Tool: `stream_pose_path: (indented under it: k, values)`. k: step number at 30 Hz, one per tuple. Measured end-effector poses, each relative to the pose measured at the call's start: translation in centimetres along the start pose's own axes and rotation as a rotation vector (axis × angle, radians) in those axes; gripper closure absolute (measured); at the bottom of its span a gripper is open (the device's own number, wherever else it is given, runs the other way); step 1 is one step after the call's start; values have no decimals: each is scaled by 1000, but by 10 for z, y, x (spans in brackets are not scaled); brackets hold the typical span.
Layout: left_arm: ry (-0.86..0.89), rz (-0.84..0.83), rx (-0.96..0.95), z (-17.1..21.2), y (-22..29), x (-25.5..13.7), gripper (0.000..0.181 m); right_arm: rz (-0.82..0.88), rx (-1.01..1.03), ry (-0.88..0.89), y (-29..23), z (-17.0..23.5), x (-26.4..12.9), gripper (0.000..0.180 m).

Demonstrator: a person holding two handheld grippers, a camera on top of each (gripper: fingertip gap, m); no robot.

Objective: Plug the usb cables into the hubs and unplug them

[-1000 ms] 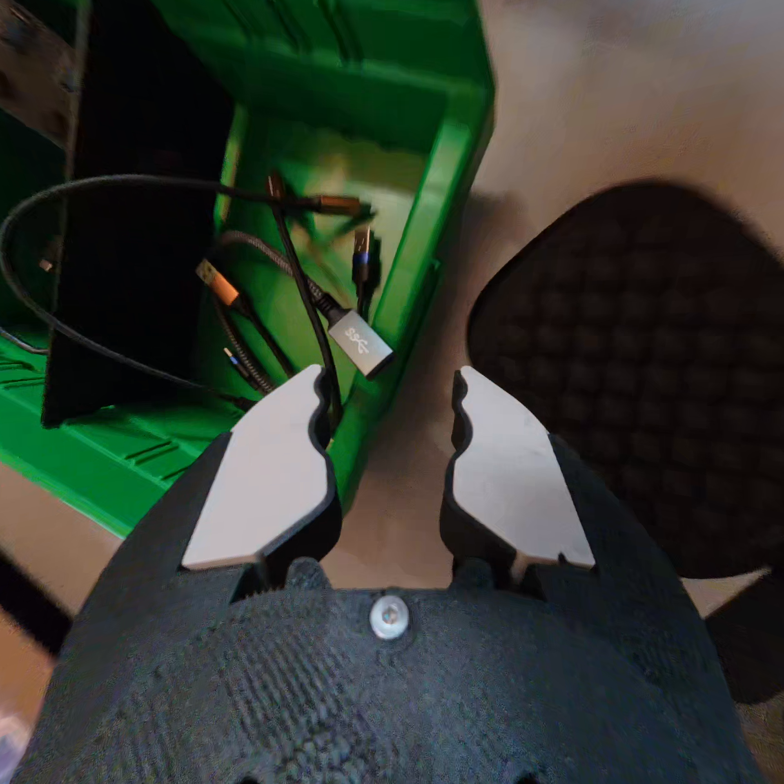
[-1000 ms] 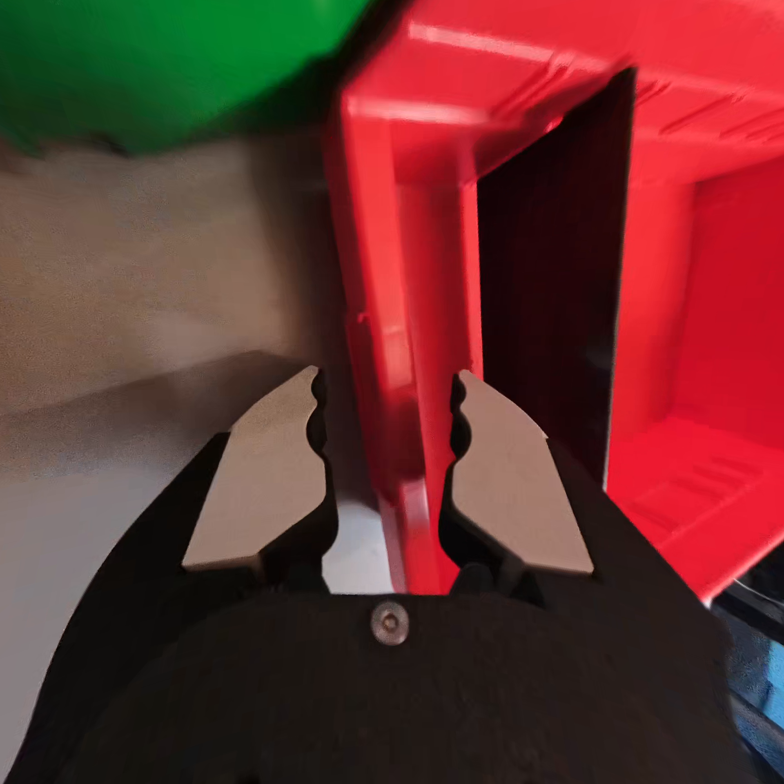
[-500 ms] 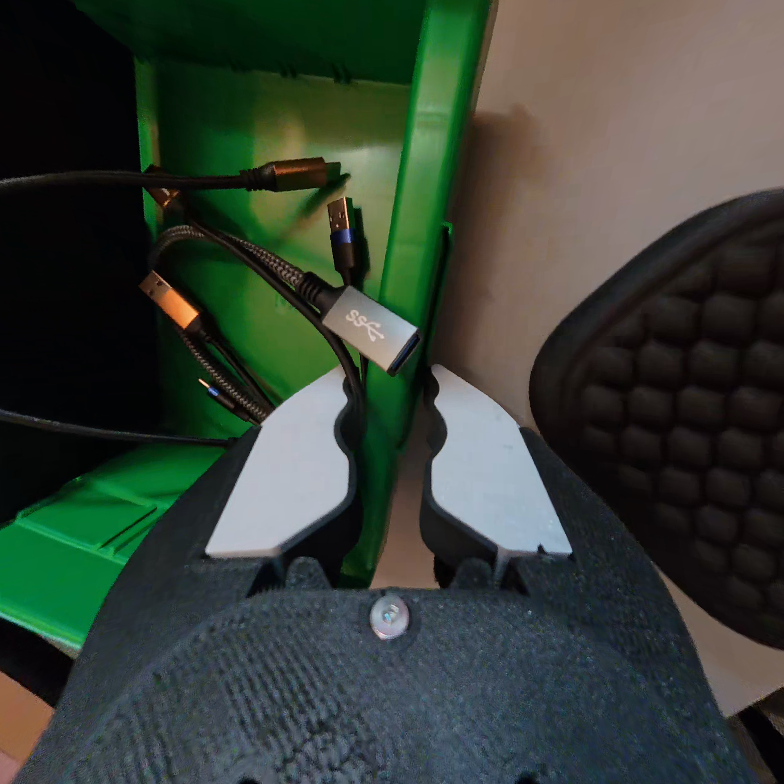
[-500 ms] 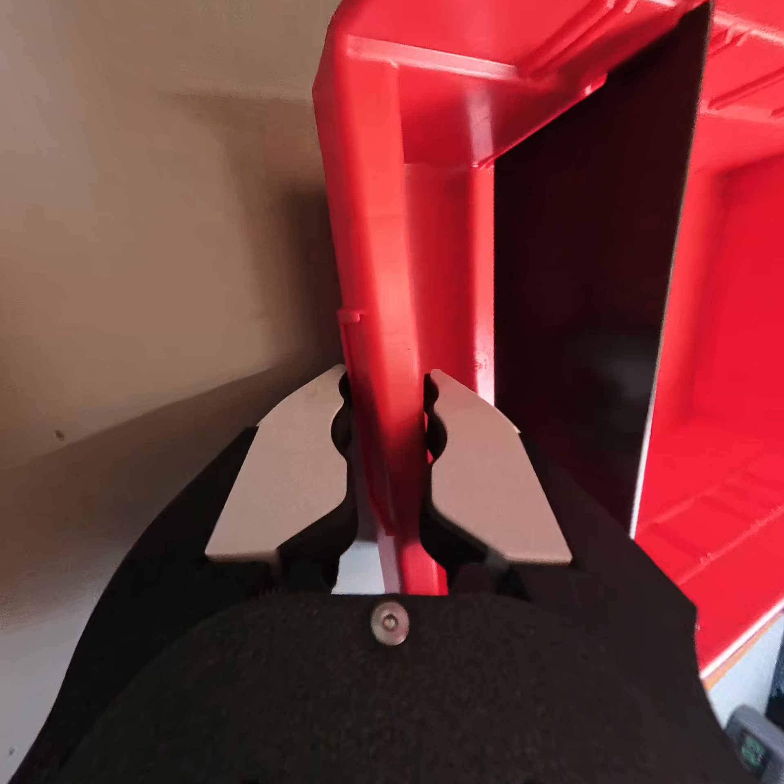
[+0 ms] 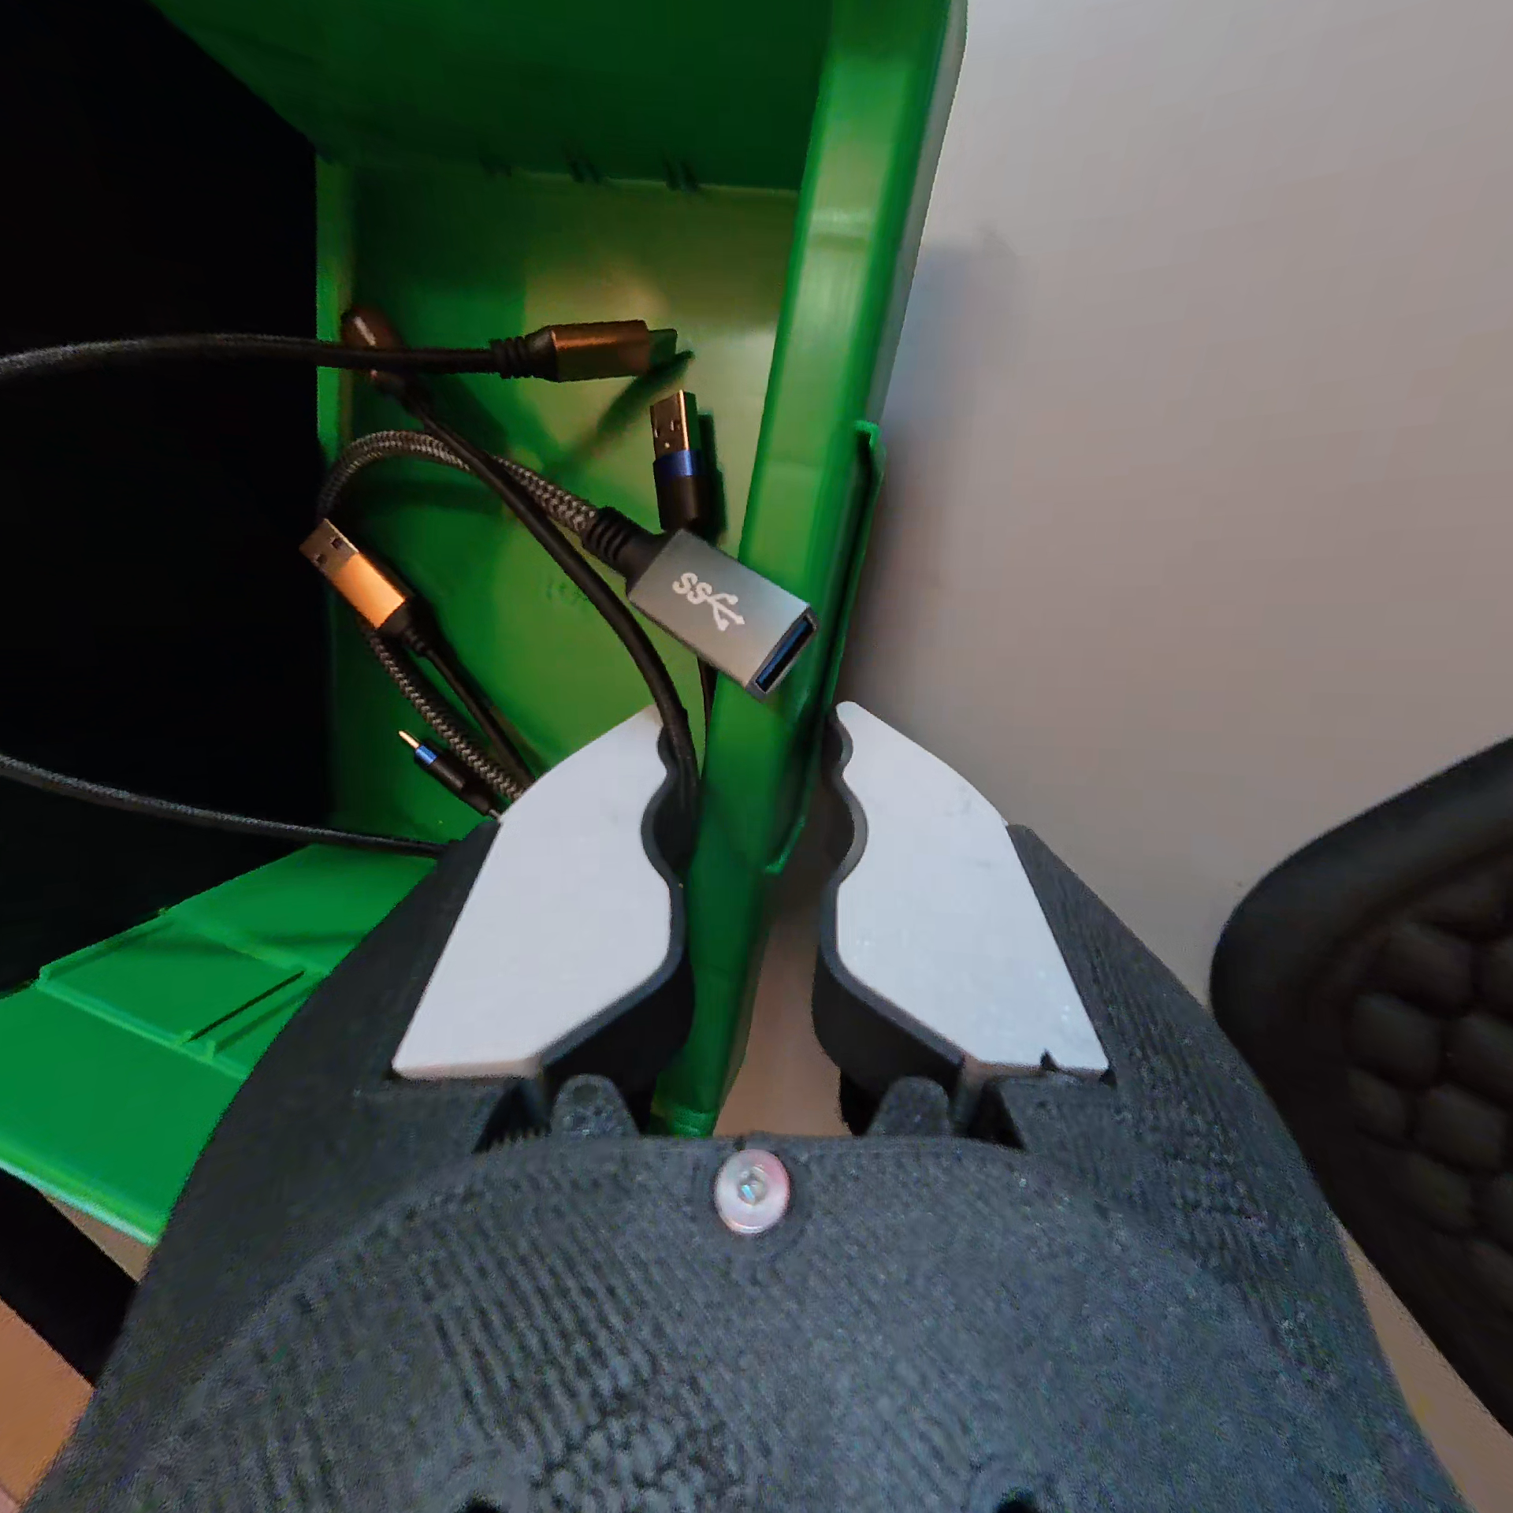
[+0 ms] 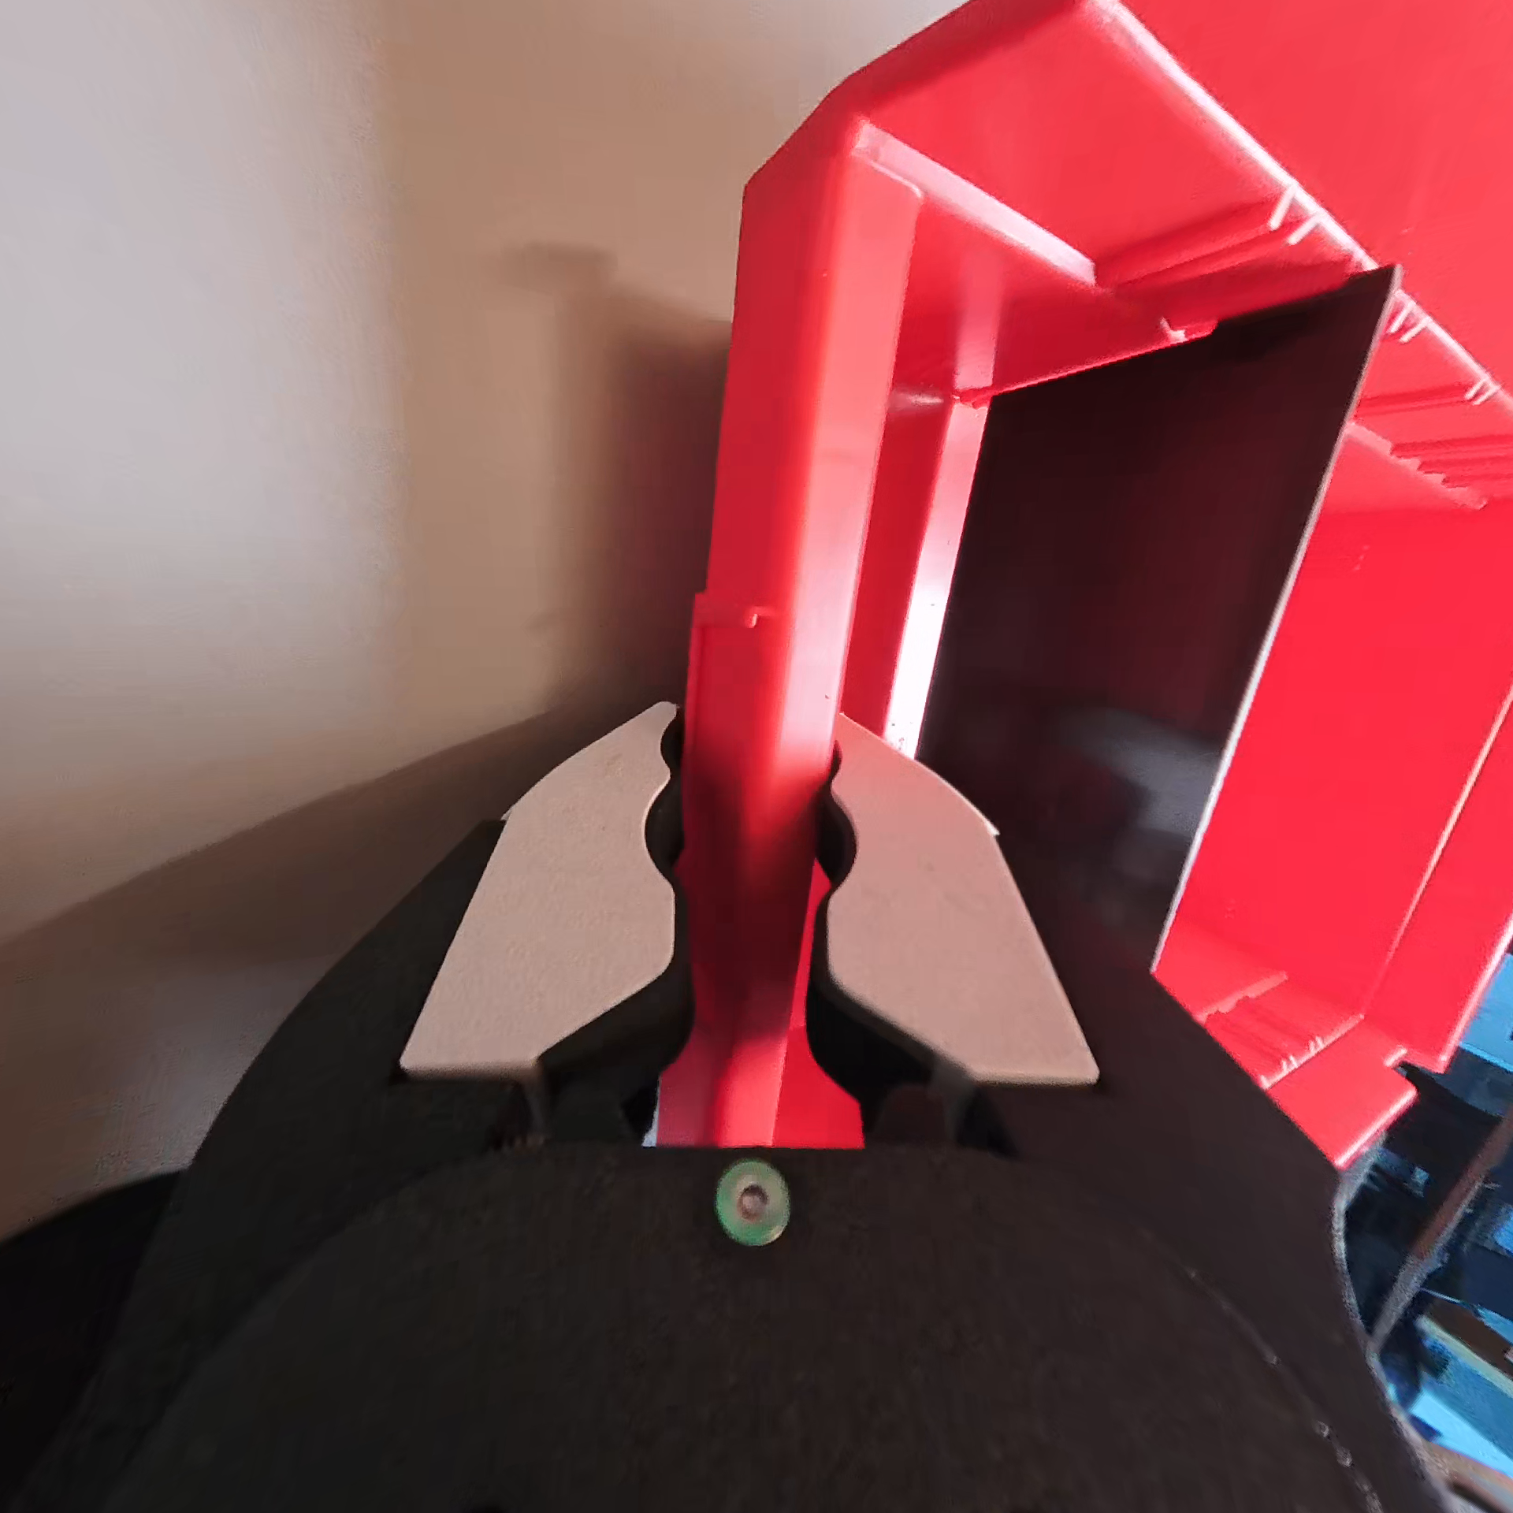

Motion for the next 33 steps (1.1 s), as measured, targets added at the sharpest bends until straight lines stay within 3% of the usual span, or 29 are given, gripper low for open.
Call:
stream_pose_path:
  k: [7,9,12,17,21,26,33]
  values:
    - [8,-35,-58,-4,-24,7,147,32,-41,36,23,10,11,150]
    - [21,-77,-88,-2,-32,8,143,87,-35,67,24,9,6,142]
    - [140,-52,-161,0,-35,-2,139,81,129,273,21,-1,-18,133]
    - [535,72,-309,-21,-40,-65,136,87,403,657,15,-3,-60,134]
    - [674,-36,-428,-44,-84,-95,132,72,573,836,8,1,-64,137]
    - [618,-165,-642,-72,-164,-73,134,103,587,882,2,2,-62,141]
    - [381,-203,-798,-97,-234,0,117,81,602,919,-4,6,-63,144]
Point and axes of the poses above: each gripper's, where its closed fingertips meet, x out along the fingers, z out of its underside, y = z × x across the jaws, the point moved 6 cm from there along -x, back along the fingers, and after that the axes turned 2 degrees about z, right-handed, at the moved point
